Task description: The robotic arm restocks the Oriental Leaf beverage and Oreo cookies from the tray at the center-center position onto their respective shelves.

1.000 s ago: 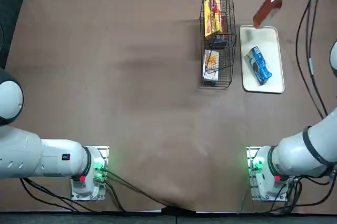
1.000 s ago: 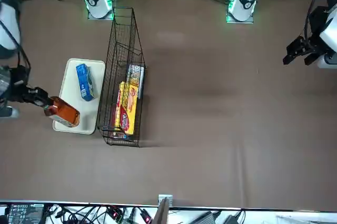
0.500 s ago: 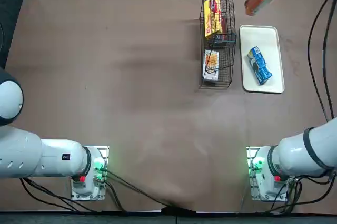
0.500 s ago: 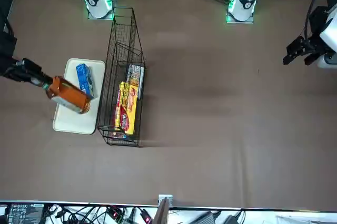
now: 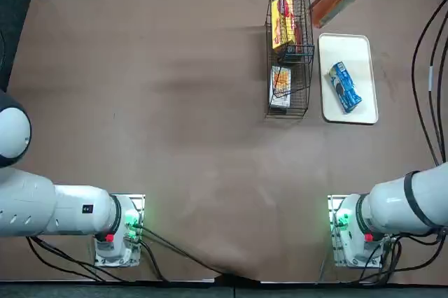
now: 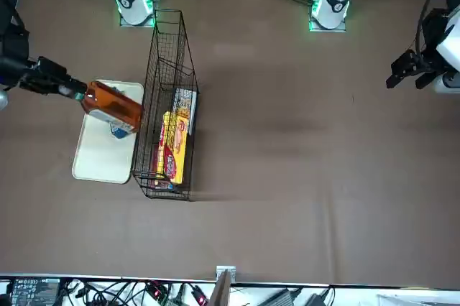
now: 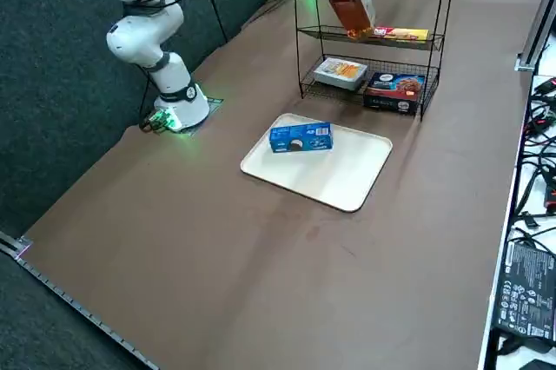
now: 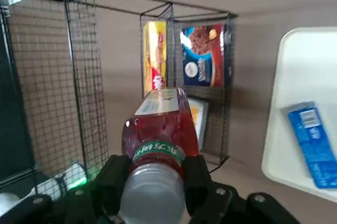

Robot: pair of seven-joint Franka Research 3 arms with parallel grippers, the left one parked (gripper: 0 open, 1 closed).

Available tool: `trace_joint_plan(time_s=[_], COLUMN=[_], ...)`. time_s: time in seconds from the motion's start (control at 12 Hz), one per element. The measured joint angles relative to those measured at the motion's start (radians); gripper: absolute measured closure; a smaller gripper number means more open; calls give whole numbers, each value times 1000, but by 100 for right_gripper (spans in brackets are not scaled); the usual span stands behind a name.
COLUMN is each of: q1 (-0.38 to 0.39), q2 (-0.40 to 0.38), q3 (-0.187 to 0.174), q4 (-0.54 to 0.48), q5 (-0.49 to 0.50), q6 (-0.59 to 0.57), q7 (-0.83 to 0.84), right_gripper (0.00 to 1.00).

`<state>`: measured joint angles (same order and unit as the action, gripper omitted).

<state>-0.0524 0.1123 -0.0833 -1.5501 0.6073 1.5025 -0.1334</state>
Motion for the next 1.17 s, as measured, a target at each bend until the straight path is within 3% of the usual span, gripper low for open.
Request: trace_joint_plan(time_s=[0.75, 1.17], q1=[19, 25], q2=[-152, -172], q3=[10, 11], q4=[-287, -351], q5=[65, 88], q6=[119, 116], q7=[-5, -5], right_gripper=[42, 42])
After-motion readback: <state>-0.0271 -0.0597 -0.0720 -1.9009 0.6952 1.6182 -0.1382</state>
